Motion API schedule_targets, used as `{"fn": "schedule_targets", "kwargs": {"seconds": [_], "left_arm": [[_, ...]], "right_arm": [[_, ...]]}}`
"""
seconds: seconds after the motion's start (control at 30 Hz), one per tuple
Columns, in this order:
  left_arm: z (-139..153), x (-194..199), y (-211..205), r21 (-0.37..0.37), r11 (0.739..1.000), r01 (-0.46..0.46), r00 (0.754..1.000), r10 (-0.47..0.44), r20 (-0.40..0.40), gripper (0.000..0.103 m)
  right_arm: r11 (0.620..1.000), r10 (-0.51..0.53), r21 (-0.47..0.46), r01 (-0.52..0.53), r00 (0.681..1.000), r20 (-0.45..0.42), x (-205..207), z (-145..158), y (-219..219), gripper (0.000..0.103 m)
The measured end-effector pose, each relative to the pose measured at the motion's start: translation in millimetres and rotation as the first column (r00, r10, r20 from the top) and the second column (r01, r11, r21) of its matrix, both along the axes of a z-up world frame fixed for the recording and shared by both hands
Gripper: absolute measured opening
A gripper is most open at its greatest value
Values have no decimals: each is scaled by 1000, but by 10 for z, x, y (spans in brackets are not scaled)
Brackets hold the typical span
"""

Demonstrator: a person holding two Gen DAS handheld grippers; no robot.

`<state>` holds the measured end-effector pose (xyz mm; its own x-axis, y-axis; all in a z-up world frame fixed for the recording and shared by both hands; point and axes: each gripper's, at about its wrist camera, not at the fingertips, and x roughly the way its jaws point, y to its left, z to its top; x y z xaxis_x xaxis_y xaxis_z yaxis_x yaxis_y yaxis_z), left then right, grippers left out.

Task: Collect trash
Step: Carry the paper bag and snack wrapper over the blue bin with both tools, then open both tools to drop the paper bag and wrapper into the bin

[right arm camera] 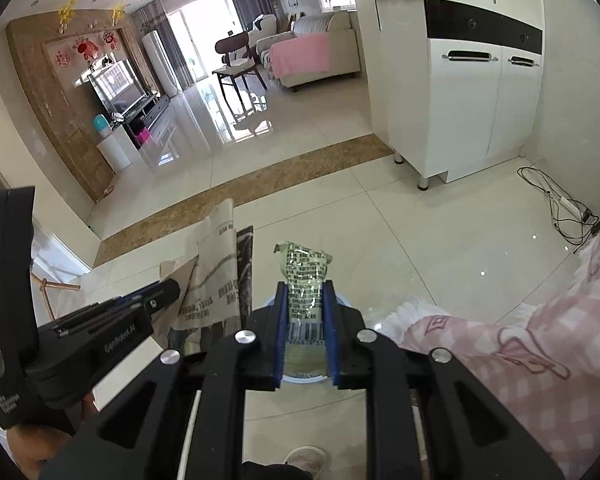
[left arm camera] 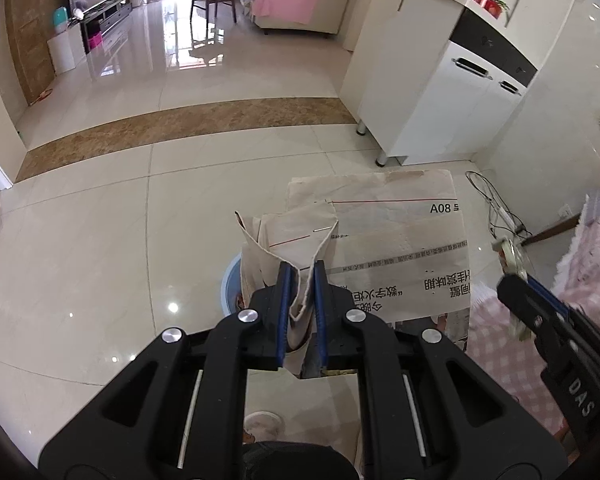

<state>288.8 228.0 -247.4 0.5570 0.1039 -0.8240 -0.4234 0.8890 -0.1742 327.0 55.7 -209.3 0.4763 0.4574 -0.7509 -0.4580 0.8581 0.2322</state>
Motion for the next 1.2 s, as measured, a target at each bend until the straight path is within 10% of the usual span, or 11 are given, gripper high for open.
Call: {"fn": "schedule_targets", "kwargs": {"seconds": [0.1,0.2,1.2], "left_arm": [[-45,44,93,-25,999,-40,999,40,19,21],[-69,76,169,-27,997,-76,997,77,26,61],[293,-267,414,4,991,-132,984,130,124,72]], "right_arm": [[1000,-9,6,9,1000,-6,25,-62,-2,17],[1000,-14,1,14,1000,-8,62,-97,-26,17],[998,65,18,-66,995,73,88,-9,625,20]]}}
